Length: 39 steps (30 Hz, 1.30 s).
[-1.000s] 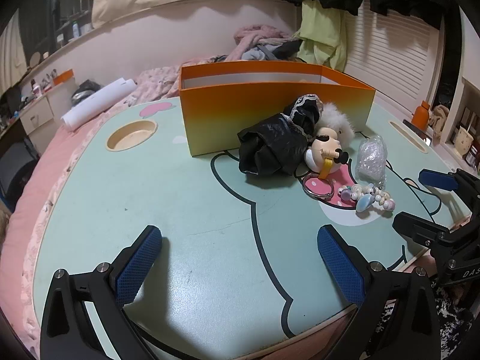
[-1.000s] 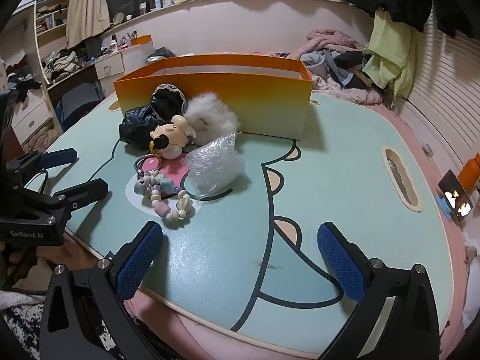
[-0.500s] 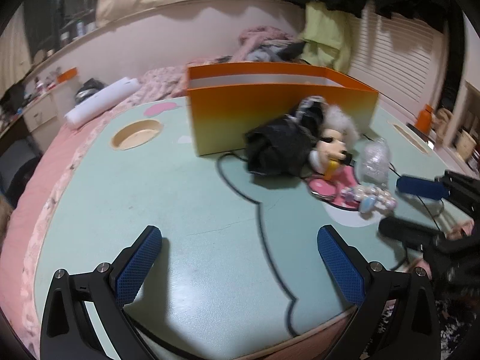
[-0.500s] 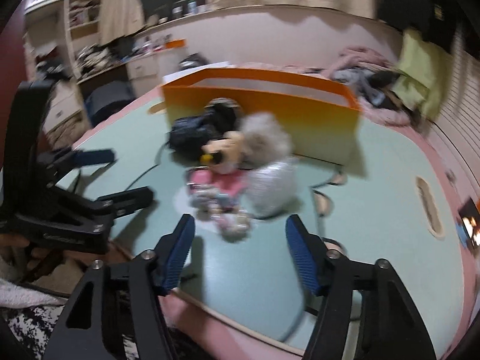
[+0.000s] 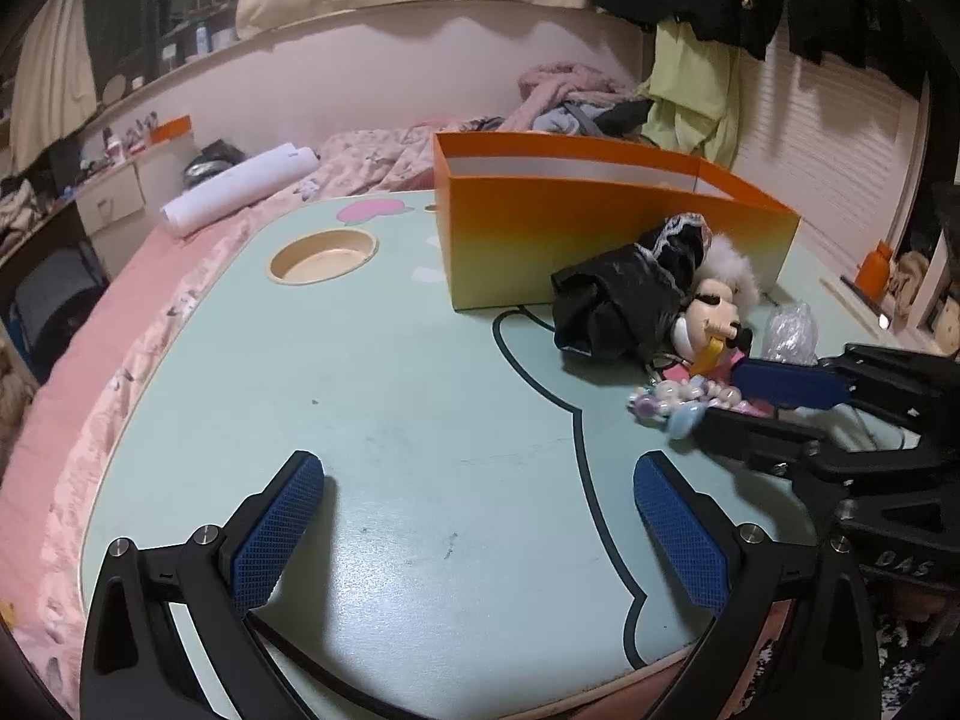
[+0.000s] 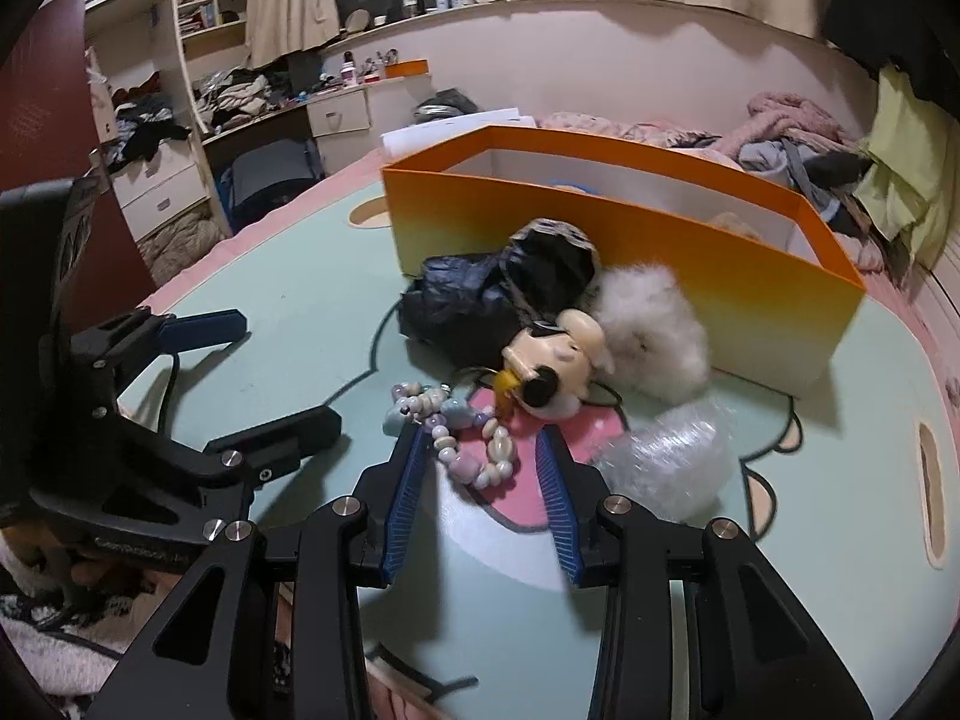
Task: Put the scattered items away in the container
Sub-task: 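Grasp the beaded keychain strand with the right gripper, then carry the beaded keychain into the orange box and release it, right gripper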
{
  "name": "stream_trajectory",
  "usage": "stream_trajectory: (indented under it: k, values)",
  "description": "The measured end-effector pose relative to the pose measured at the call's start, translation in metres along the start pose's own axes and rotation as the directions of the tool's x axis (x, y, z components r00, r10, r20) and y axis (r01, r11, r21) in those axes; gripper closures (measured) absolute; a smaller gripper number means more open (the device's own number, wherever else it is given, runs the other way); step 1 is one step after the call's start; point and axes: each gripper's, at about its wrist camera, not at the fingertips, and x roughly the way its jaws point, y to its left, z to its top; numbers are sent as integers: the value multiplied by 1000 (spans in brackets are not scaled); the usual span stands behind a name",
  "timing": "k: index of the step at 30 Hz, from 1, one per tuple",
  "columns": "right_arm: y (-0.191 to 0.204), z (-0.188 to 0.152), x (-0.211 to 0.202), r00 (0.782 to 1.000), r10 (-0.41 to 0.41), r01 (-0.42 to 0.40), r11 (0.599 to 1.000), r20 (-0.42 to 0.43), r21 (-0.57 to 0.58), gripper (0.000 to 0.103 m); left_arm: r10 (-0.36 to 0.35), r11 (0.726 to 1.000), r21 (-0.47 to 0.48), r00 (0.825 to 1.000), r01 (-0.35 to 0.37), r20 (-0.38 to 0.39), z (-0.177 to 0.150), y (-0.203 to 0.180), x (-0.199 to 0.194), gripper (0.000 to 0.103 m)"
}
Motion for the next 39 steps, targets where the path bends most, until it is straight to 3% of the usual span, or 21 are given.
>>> stream_trajectory:
  k: [5, 12, 14, 16, 23, 28, 34, 39]
  values:
    - [2, 6, 3, 1000, 15, -15, 1000, 0, -10, 63, -35, 999, -39, 999, 36, 23, -1, 8, -4, 0]
    - [15, 9, 11, 1000, 16, -17, 998, -12, -54, 63, -100, 979, -168, 991, 114, 88, -4, 33, -11, 0]
    - [22, 7, 11, 1000, -8, 7, 995, -13, -95, 78, -106, 978, -172, 990, 121, 92, -3, 34, -11, 0]
    - [23, 4, 8, 1000, 10, -12, 995, -15, -103, 93, -107, 978, -167, 990, 121, 92, -3, 33, -10, 0]
    - [7, -14, -30, 994, 73, -72, 997, 75, -19, 93, -119, 981, -143, 988, 132, 96, 4, 32, -12, 0]
    - [-14, -26, -63, 987, 54, -65, 996, 151, 65, 93, -83, 997, -1, 992, 83, 99, 28, 6, -11, 2]
    - [-32, -22, -81, 978, 25, -52, 991, 205, 127, 93, -138, 987, 85, 990, 134, 38, 70, -26, 16, 24]
    - [-37, -22, -81, 978, 31, -62, 987, 206, 148, 94, -208, 974, 73, 974, 215, -94, 77, -33, 51, 41]
